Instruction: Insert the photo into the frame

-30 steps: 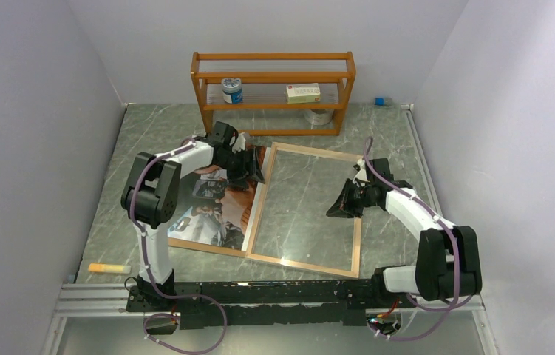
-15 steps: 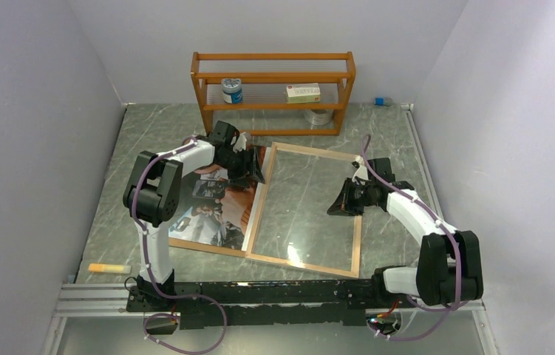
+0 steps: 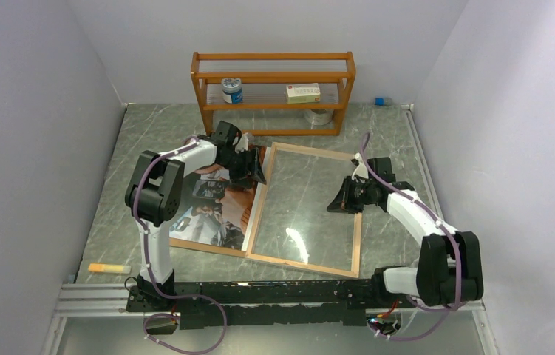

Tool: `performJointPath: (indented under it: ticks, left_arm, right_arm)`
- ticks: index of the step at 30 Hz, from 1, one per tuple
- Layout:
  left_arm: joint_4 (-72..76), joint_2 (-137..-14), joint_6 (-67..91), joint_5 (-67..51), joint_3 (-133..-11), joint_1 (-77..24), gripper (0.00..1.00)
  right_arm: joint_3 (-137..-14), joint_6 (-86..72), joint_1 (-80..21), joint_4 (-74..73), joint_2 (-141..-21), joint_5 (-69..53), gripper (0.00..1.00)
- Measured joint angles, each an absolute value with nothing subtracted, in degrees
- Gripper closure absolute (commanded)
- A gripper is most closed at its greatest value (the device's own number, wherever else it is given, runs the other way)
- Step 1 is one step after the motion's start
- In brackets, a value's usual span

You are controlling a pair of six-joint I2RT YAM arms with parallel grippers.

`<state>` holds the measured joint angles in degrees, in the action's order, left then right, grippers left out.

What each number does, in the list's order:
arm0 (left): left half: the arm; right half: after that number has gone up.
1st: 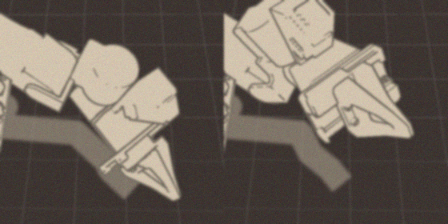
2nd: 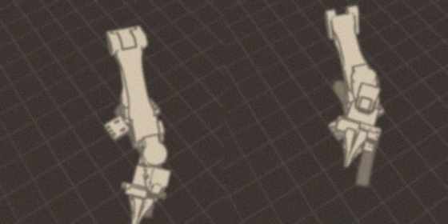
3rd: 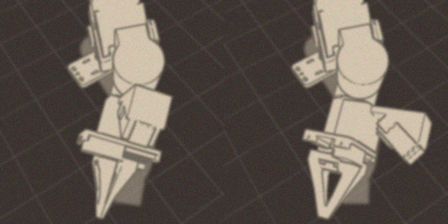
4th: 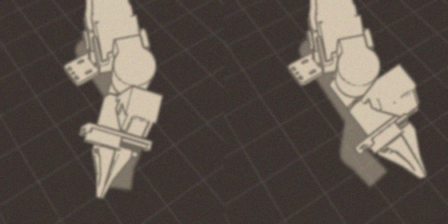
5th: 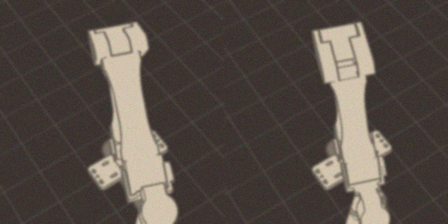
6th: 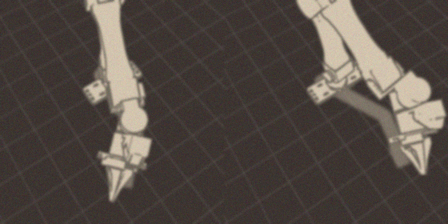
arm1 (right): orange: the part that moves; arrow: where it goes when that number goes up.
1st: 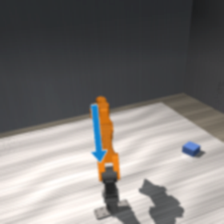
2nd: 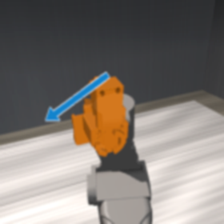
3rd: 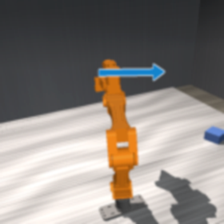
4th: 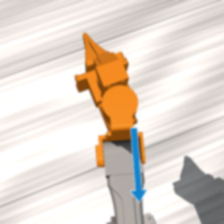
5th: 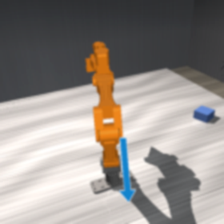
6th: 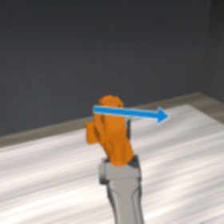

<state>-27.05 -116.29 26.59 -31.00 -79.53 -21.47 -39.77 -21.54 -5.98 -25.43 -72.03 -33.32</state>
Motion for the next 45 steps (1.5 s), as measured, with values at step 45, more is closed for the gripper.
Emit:
performJointPath:
  ticks: [45]
  left_arm:
    - [-33.85,-120.73,25.52,-28.29,-86.13,-23.88,0.44]
  right_arm:
    - [-39.99,-20.80,-6.07,-24.03,-74.13,-27.33,1.00]
